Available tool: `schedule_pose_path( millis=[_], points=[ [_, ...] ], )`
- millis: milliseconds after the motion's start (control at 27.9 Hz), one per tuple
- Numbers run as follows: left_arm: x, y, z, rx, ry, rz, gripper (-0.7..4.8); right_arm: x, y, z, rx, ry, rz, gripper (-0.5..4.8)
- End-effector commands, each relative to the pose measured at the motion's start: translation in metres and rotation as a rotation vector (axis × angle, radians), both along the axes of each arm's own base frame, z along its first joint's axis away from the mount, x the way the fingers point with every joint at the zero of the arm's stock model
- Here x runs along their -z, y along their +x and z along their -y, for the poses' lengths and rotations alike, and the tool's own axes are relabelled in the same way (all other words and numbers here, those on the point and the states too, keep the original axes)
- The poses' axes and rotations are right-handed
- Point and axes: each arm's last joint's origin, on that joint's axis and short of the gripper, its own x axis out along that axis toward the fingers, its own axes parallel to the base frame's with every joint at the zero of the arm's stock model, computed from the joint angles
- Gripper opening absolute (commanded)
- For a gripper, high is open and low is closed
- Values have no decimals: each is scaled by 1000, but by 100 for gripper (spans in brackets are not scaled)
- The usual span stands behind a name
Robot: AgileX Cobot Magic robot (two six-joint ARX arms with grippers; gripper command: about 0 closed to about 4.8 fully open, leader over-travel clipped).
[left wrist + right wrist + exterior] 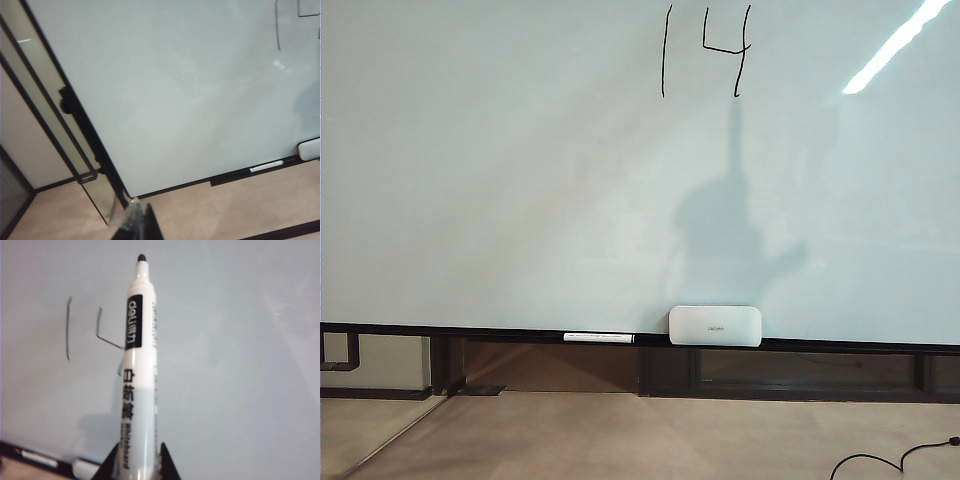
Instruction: Reach to the right to find the marker pen, pick it up, and write the number 14 on the whiteboard.
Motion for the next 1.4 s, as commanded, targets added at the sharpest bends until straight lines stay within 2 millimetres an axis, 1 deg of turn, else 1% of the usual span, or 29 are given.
schedule_pose_path(
  millis=[36, 107, 179, 215, 251, 286, 322, 358, 394, 430, 465, 573, 644, 716, 788, 859, 966, 1074, 1181, 1289, 1396],
  points=[
    [6, -24, -13, -20, 9, 28, -6, -4, -45, 22, -11, -28, 38, -1],
    [11, -39, -21, -49, 2, 47, -6, 2, -86, 42, -10, -25, 105, -1],
    [17, -53, -22, -77, 15, 47, -6, 13, -123, 60, -14, -16, 146, -1],
    [18, -60, -19, -85, 23, 40, -6, 18, -139, 68, -14, -33, 154, -1],
    [18, -66, -15, -80, 31, 32, -6, 21, -148, 72, -13, -43, 151, -1],
    [20, -76, -10, -44, 15, 20, -6, 30, -169, 83, -6, -87, 145, -1],
    [21, -81, -7, -46, 4, 11, -6, 36, -179, 88, -7, -108, 133, -1],
    [23, -91, -4, -82, -23, 10, -6, 47, -197, 96, -10, -119, 107, -1],
    [24, -95, -1, -95, -40, 20, -6, 52, -204, 100, -14, -121, 96, -1],
    [28, -102, 5, -97, -49, 39, -6, 63, -219, 107, -16, -126, 81, -1],
    [30, -104, 9, -89, -59, 41, -6, 67, -225, 110, -16, -127, 76, -1],
    [33, -105, 35, -44, -120, 8, -6, 88, -248, 121, -12, -83, 20, -1],
    [33, -97, 56, 8, -175, -6, -6, 101, -256, 124, -6, -78, -54, -1],
    [34, -87, 73, 33, -239, -25, -6, 107, -259, 124, -13, -76, -85, -1],
    [33, -76, 86, 71, -288, -36, -6, 110, -264, 122, -26, -11, -94, -1],
    [34, -66, 92, 68, -328, -49, -6, 113, -270, 119, -57, 22, -86, -1],
    [38, -52, 92, 69, -344, -80, -6, 122, -271, 109, -101, 60, -111, -1],
    [41, -33, 88, 94, -348, -91, -6, 142, -266, 92, -111, 85, -165, -1],
    [44, -18, 84, 118, -386, -93, -6, 155, -261, 83, -104, 132, -172, -1],
    [47, -5, 82, 136, -408, -96, -6, 164, -256, 77, -69, 159, -146, -1],
    [51, 7, 78, 130, -409, -99, -6, 166, -247, 73, -70, 163, -146, -1]
  ],
)
